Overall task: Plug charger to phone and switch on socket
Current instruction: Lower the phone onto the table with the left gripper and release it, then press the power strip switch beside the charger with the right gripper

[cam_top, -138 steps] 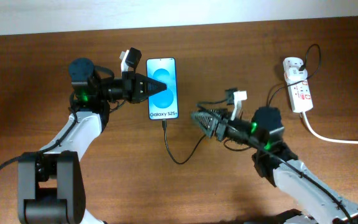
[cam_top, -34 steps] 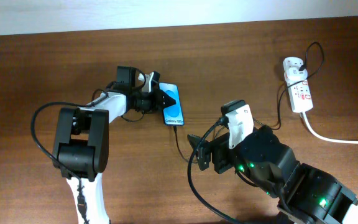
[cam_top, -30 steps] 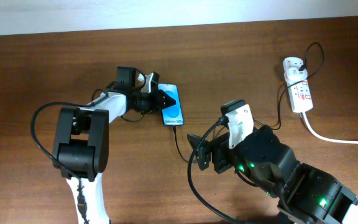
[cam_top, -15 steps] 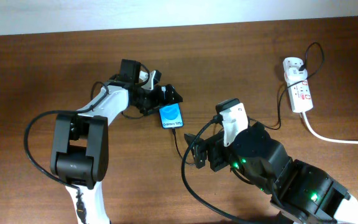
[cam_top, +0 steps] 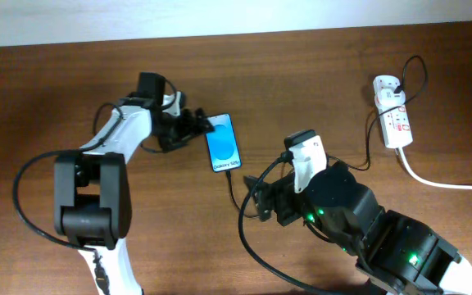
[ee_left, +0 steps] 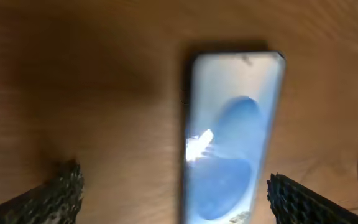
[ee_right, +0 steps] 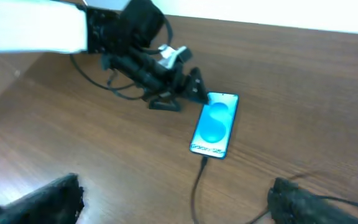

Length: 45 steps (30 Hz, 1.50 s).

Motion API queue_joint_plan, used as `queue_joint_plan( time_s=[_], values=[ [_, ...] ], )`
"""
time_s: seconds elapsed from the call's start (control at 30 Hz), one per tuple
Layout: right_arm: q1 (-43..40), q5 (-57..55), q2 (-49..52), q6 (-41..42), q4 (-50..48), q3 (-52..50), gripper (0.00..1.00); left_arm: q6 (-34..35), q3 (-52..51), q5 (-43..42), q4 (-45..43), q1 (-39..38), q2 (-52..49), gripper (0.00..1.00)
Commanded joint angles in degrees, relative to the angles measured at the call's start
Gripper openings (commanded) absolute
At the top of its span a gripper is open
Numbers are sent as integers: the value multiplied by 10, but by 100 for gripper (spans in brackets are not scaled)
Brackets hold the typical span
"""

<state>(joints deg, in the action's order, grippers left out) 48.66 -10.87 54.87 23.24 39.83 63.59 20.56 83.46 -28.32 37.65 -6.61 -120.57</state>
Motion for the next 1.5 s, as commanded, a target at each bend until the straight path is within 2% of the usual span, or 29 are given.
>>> queue_joint_plan(
  time_s=[0.0,0.03,0.07,0.17,0.23,0.4,0.5,0.57,0.7,0.8,0.9,1.2,1.47],
  values=[
    [-5,-34,24,-3,-1,5,26,-10,12,111,5,37,70,99],
    [-10,-36,35,20,-2,5,9,-10,13,141,1,42,110,99],
    [-31,-43,50,69,8,5,4,-10,14,176,-3,47,156,99],
    [-118,-42,70,141,51,5,4,-88,14,198,-19,53,309,99],
    [-222,-6,70,163,85,5,4,-100,13,217,-5,53,403,99],
    [-495,116,108,160,134,5,4,-99,8,266,53,53,574,99],
    [-635,195,181,111,129,14,4,-99,3,267,89,53,645,99],
    [-699,213,256,101,137,54,4,-97,-21,279,97,53,695,99],
    [-735,238,398,100,168,187,4,-32,-93,395,106,53,770,99],
    [-758,240,509,100,212,307,4,-17,-121,435,114,53,782,99],
    [-768,243,588,116,208,368,4,-17,-128,453,115,53,782,99],
    [-768,285,674,169,85,372,4,-17,-129,492,122,53,782,99],
    [-750,283,728,200,25,372,4,-17,-129,507,124,53,782,100]
  ],
)
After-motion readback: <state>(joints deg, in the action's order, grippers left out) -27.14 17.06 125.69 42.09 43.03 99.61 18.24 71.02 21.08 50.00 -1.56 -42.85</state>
